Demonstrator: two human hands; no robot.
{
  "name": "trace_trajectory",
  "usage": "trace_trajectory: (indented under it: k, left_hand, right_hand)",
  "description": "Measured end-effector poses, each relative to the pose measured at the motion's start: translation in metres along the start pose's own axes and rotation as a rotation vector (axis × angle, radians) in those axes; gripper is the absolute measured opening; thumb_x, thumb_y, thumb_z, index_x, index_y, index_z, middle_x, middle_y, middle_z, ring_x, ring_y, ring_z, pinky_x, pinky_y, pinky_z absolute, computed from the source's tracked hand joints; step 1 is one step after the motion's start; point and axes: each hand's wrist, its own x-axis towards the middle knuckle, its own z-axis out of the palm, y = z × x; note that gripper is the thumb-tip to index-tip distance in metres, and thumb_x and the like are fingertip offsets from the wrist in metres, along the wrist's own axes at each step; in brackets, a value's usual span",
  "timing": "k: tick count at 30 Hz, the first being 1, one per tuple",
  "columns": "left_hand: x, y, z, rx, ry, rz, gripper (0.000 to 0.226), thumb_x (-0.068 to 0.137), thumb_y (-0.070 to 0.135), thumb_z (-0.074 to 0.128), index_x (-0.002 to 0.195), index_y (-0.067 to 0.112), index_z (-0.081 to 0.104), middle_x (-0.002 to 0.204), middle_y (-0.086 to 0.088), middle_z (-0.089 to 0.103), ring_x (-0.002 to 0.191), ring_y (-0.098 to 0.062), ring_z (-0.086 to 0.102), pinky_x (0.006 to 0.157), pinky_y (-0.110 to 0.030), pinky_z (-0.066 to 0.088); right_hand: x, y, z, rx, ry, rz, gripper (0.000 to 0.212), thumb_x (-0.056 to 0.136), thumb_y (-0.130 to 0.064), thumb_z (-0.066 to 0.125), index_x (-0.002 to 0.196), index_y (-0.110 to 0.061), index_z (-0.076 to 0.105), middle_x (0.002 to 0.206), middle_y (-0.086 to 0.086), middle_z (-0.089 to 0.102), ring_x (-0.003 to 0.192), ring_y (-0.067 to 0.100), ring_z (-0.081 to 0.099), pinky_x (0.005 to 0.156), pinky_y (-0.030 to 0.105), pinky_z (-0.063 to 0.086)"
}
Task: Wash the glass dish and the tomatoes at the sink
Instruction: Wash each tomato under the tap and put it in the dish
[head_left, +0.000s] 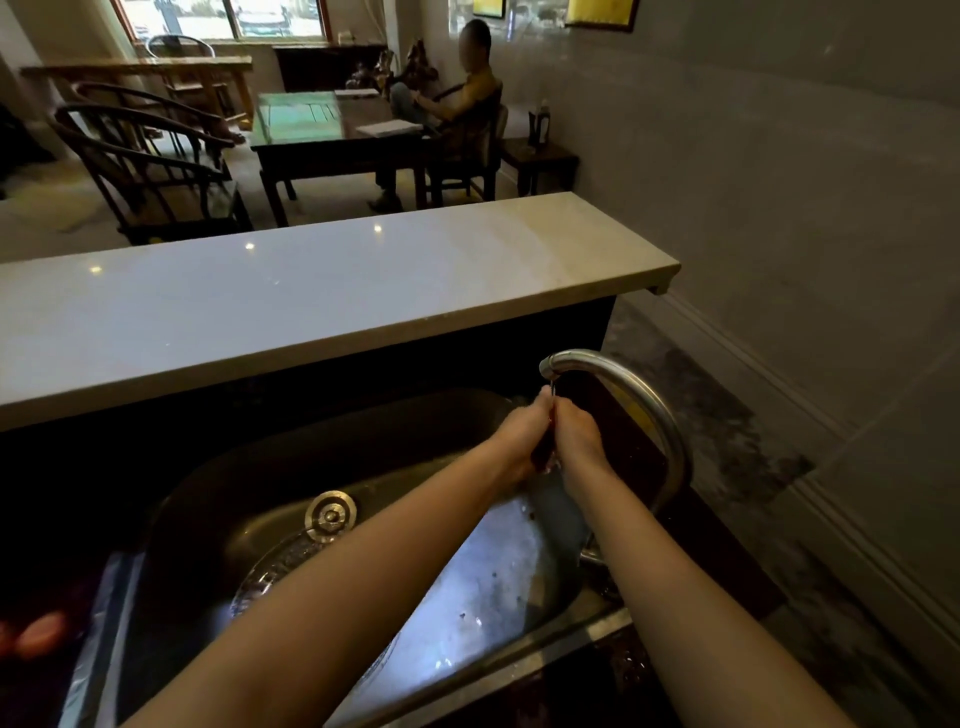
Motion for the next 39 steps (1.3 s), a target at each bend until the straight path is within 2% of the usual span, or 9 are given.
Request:
trace_trajectory:
  k: [3, 8, 12, 15, 20, 25, 31, 36, 39]
  left_hand:
    - [0.003, 0.003, -0.002, -0.023, 0.108, 0.069, 0.042, 0.100, 0.034, 0.033, 0.115, 0.003, 0.056, 0.110, -0.020, 0.062, 0.097, -0.026, 0.061, 0.076, -0.031, 0.050]
    - [0.000, 0.015, -0.013, -0.033, 0.051, 0.013, 0.048, 0.102, 0.039, 0.019, 0.078, 0.012, 0.050, 0.063, -0.008, 0.044, 0.029, -0.007, 0.040, 0.028, -0.011, 0.028]
    - [0.000, 0.006, 0.002, 0.069, 0.070, 0.082, 0.035, 0.098, 0.041, 0.038, 0.098, 0.012, 0.058, 0.075, -0.006, 0.058, 0.065, -0.016, 0.056, 0.053, -0.021, 0.048]
    - [0.000, 0.007, -0.001, 0.006, 0.102, 0.142, 0.032, 0.097, 0.035, 0.038, 0.092, 0.012, 0.059, 0.082, -0.007, 0.061, 0.079, -0.019, 0.058, 0.071, -0.031, 0.047]
    - [-0.001, 0.014, -0.010, -0.053, 0.069, 0.086, 0.041, 0.100, 0.038, 0.029, 0.081, 0.013, 0.055, 0.068, -0.005, 0.053, 0.050, -0.012, 0.052, 0.041, -0.018, 0.042]
    - [0.000, 0.000, 0.002, 0.040, 0.012, 0.105, 0.043, 0.099, 0.039, 0.035, 0.112, 0.005, 0.057, 0.094, -0.014, 0.062, 0.086, -0.024, 0.061, 0.073, -0.033, 0.050]
    - [0.007, 0.001, -0.012, -0.128, 0.051, 0.017, 0.053, 0.099, 0.048, 0.022, 0.072, 0.012, 0.052, 0.041, 0.000, 0.050, 0.026, -0.007, 0.038, 0.028, -0.011, 0.028]
    - [0.002, 0.003, 0.009, 0.003, 0.006, 0.073, 0.045, 0.100, 0.039, 0.030, 0.117, 0.006, 0.055, 0.110, -0.016, 0.061, 0.108, -0.027, 0.058, 0.095, -0.039, 0.046]
    - [-0.001, 0.003, 0.000, 0.108, 0.037, 0.168, 0.035, 0.099, 0.033, 0.039, 0.109, 0.005, 0.057, 0.096, -0.013, 0.058, 0.091, -0.025, 0.057, 0.082, -0.036, 0.047]
  right_hand:
    - [-0.002, 0.000, 0.008, -0.081, -0.046, -0.094, 0.035, 0.095, -0.042, 0.034, 0.104, -0.018, 0.058, 0.098, 0.011, 0.062, 0.092, 0.022, 0.060, 0.079, 0.033, 0.047]
    - [-0.018, 0.006, 0.005, -0.181, -0.057, -0.309, 0.027, 0.093, -0.050, 0.034, 0.094, -0.033, 0.055, 0.080, -0.001, 0.060, 0.065, 0.009, 0.061, 0.050, 0.017, 0.044]
    - [-0.017, -0.019, 0.001, 0.096, 0.082, 0.034, 0.038, 0.094, -0.034, 0.040, 0.106, -0.006, 0.062, 0.092, 0.016, 0.063, 0.080, 0.028, 0.060, 0.070, 0.035, 0.049]
    - [-0.027, -0.018, 0.001, -0.071, 0.037, -0.223, 0.037, 0.095, -0.033, 0.035, 0.113, -0.008, 0.056, 0.109, 0.019, 0.061, 0.101, 0.034, 0.060, 0.089, 0.044, 0.050]
    - [-0.032, -0.004, -0.001, -0.211, -0.069, -0.372, 0.031, 0.096, -0.044, 0.030, 0.106, -0.025, 0.052, 0.102, 0.009, 0.061, 0.087, 0.020, 0.062, 0.074, 0.037, 0.054]
    - [-0.019, -0.011, -0.005, -0.030, 0.053, -0.065, 0.038, 0.094, -0.044, 0.033, 0.101, -0.019, 0.060, 0.089, 0.007, 0.062, 0.074, 0.018, 0.058, 0.071, 0.032, 0.047]
    - [-0.024, 0.010, -0.013, -0.314, -0.162, -0.380, 0.033, 0.088, -0.060, 0.029, 0.108, -0.041, 0.048, 0.091, -0.006, 0.063, 0.068, -0.001, 0.065, 0.048, 0.012, 0.046]
    - [-0.015, 0.003, -0.017, -0.054, -0.001, -0.179, 0.049, 0.093, -0.055, 0.028, 0.123, -0.026, 0.053, 0.107, 0.003, 0.061, 0.094, 0.018, 0.059, 0.083, 0.035, 0.046]
    - [-0.016, 0.007, -0.021, -0.084, -0.073, -0.212, 0.044, 0.094, -0.053, 0.028, 0.121, -0.030, 0.053, 0.109, 0.004, 0.063, 0.096, 0.017, 0.059, 0.090, 0.039, 0.047]
